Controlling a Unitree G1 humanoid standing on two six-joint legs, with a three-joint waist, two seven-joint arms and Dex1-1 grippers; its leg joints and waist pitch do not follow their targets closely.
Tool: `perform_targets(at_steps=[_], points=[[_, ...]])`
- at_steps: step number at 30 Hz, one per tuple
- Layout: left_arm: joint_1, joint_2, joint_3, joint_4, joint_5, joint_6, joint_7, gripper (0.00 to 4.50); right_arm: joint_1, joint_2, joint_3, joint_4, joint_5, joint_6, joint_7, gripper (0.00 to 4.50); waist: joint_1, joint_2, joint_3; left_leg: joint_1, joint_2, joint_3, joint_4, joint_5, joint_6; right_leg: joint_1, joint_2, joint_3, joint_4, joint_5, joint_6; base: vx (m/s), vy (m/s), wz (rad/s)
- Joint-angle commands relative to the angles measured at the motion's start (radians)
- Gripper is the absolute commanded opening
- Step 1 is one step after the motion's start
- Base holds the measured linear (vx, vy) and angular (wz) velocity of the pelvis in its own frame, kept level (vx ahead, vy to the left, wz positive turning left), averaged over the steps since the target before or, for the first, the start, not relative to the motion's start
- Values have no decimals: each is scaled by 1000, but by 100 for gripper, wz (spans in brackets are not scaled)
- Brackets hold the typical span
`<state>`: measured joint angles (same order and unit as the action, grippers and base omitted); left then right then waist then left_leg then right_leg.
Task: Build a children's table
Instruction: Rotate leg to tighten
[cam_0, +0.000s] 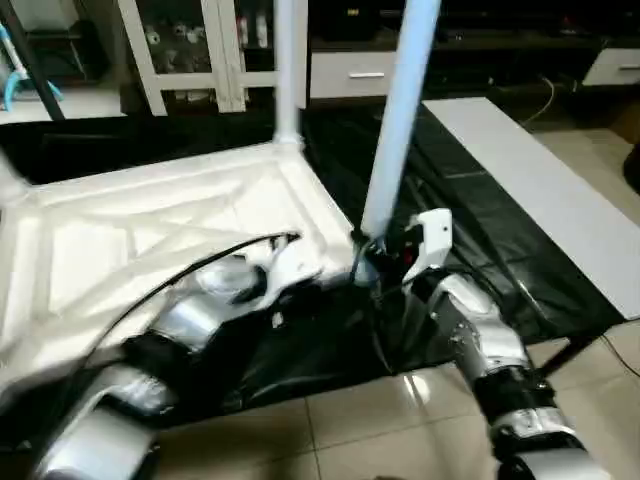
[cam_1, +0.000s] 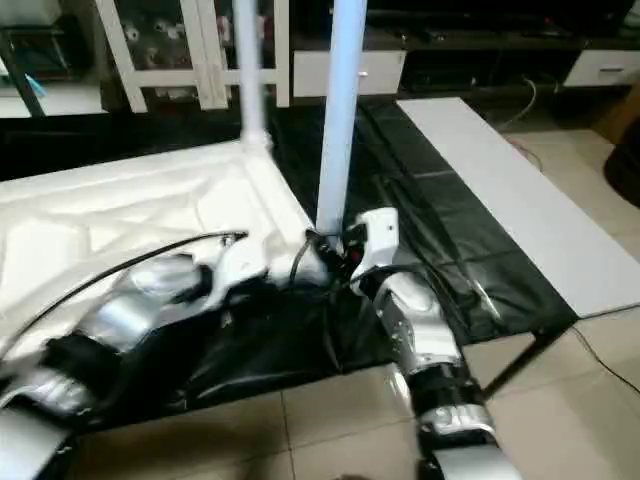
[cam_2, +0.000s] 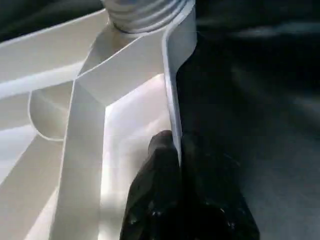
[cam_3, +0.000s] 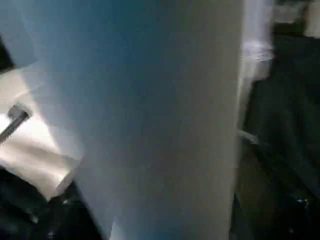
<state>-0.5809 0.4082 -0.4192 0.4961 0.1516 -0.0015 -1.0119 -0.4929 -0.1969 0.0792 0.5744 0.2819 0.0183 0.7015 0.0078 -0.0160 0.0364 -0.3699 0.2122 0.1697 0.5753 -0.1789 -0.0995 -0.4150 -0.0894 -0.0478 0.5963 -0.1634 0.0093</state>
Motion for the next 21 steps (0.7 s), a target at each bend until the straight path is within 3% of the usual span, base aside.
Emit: perform_targets(at_steps=[1, 3, 4, 7, 11, 12, 13, 19, 21], points=[[33, 31, -65, -17, 24, -14, -91, 0, 18, -46, 26, -48, -47, -16, 72, 338, 1, 13, -65, 12, 13, 14, -55, -168, 90, 46, -23, 26, -51, -53, -271, 75, 1, 3], [70, 72, -32, -89, -46, 36, -184, 0, 68, -151, 84, -126, -83, -39, 240, 338, 4, 8, -63, 5, 11, 15, -55, -156, 95, 59, -22, 25, -43, -6, -280, 0, 0, 0], [78, 83, -27, -102, -59, 44, -204, 0, 82, -177, 92, -151, -76, -28, 286, 338, 4, 10, -64, 8, 11, 16, -54, -160, 97, 58, -24, 27, -43, -2, -283, 0, 0, 0], [92, 107, -16, -111, -88, 46, -243, 0, 115, -230, 105, -217, -40, 5, 387, 338, 1, 5, -61, 8, 10, 18, -55, -178, 110, 59, -24, 29, -45, -21, -286, 0, 0, 0], [104, 126, -10, -132, -114, 71, -278, 0, 124, -268, 130, -253, -18, 10, 452, 338, -3, 5, -54, 13, 13, 17, -60, -271, 80, 52, -27, 31, -61, -183, -260, 0, 0, 0], [107, 130, -8, -141, -119, 76, -283, 0, 123, -273, 135, -260, -15, 14, 460, 338, -4, -6, -53, 11, 12, 18, -60, -281, 77, 53, -26, 31, -63, -207, -253, 0, 0, 0], [111, 135, -6, -152, -124, 79, -286, 0, 116, -275, 139, -259, -16, 18, 466, 338, -2, -1, -52, 14, 13, 16, -62, -299, 64, 48, -28, 32, -67, -258, -235, 0, 0, 0], [115, 133, -7, -175, -125, 97, -280, 0, 101, -261, 137, -234, -23, 27, 486, 338, -3, -1, -54, 12, 13, 15, -61, -273, 57, 47, -27, 33, -63, -235, -229, 0, 0, 0], [117, 133, -8, -183, -127, 105, -287, 0, 92, -242, 123, -219, -3, 55, 498, 306, -4, 0, -57, 10, 12, 15, -59, -251, 65, 49, -26, 33, -58, -192, -241, 0, 0, 0]])
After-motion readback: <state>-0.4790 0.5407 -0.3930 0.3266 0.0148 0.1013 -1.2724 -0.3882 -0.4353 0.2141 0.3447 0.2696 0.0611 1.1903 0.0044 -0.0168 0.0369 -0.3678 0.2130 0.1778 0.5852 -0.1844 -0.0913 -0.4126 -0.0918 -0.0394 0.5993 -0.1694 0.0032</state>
